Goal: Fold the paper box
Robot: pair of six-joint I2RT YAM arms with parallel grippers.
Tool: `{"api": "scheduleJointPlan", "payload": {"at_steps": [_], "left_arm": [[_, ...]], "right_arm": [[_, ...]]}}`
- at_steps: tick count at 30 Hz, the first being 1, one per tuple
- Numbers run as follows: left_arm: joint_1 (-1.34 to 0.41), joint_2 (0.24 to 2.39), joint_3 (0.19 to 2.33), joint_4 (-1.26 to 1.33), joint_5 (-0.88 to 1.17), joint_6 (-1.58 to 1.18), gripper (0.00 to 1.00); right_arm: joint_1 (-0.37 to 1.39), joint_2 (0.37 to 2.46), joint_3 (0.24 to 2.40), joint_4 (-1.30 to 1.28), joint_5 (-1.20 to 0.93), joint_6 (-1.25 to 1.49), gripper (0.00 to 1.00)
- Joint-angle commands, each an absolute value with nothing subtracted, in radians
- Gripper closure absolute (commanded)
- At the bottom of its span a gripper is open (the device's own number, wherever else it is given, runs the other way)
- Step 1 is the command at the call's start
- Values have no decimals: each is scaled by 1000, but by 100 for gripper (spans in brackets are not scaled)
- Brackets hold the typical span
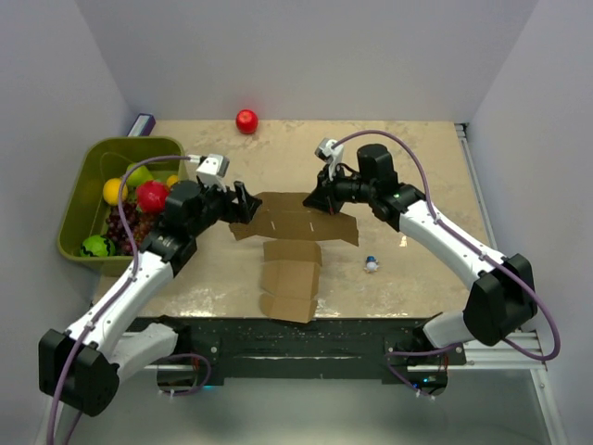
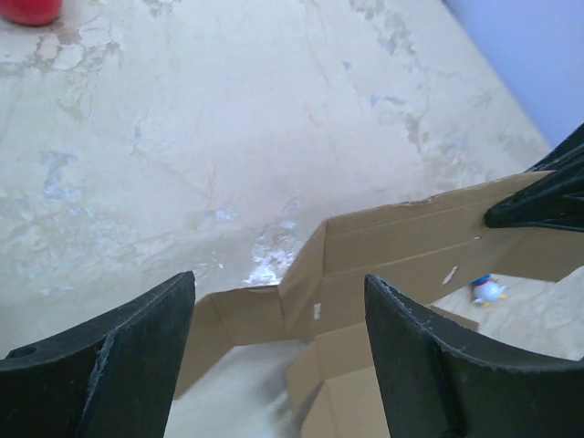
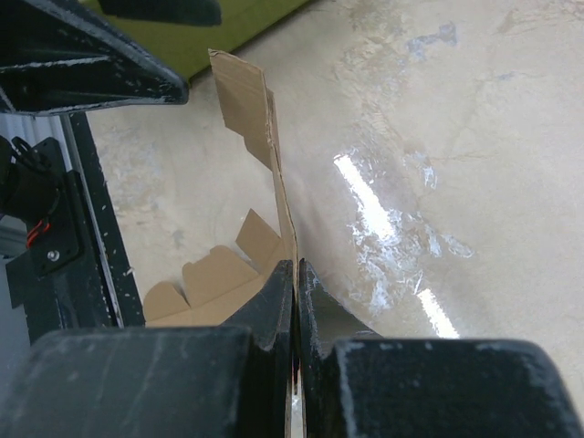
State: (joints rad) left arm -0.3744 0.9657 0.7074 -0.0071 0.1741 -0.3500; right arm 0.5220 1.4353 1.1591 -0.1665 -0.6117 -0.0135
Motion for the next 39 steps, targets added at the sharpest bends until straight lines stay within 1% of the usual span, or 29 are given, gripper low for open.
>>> {"api": "scheduleJointPlan", "payload": {"at_steps": [1,5,10,12,14,17,18,20,21,22,23,25,26,27,28,29,30,31,34,37,39], "left_arm": [[-376,1060,821,-124,233,-201,22],[-374,1118,865,-143,291,-143,27],[-376,1161,900,-163,314,-83,37],[-376,1173,907,-155,330,-77,41],[-376,1196,911,-150,351,-74,42],[-376,1219,911,-135,373,-74,49],[-376,1223,910,-117,374,-78,56],[-376,1226,897,-98,390,-81,66],[-376,1229,896,-92,393,-83,76],[-376,1229,890,-92,390,-83,80],[-376,1227,885,-92,385,-83,88],[-376,1217,868,-87,356,-83,96],[-377,1210,861,-71,342,-84,100],[-377,1200,836,-54,328,-95,100],[-377,1195,828,-43,304,-97,100],[-379,1189,824,-41,286,-98,100],[-379,1177,819,-40,263,-104,100],[-380,1169,813,-34,220,-106,100],[-387,1140,792,-15,138,-138,100],[-408,1117,761,29,62,-169,100],[-422,1105,726,73,16,-189,100]], "right_arm": [[518,1437,1201,-164,-617,-41,100],[517,1442,1203,-166,-621,-48,100],[517,1460,1212,-170,-632,-54,100],[517,1465,1212,-172,-638,-57,100],[517,1470,1215,-176,-640,-61,100],[517,1474,1219,-183,-641,-64,100],[517,1479,1223,-186,-643,-64,100],[517,1483,1226,-190,-641,-64,100],[518,1485,1229,-189,-638,-63,100],[517,1486,1229,-190,-634,-63,100],[517,1486,1229,-187,-629,-55,100],[518,1486,1230,-183,-594,-40,100],[517,1488,1230,-178,-568,-16,95],[517,1488,1236,-178,-542,-8,89],[517,1485,1239,-178,-519,27,79],[517,1483,1244,-189,-474,59,58],[518,1477,1252,-192,-454,77,49],[517,1471,1253,-195,-425,95,32],[515,1431,1253,-196,-353,193,16],[515,1382,1232,-169,-293,373,9],[515,1361,1201,-129,-284,472,9]]}}
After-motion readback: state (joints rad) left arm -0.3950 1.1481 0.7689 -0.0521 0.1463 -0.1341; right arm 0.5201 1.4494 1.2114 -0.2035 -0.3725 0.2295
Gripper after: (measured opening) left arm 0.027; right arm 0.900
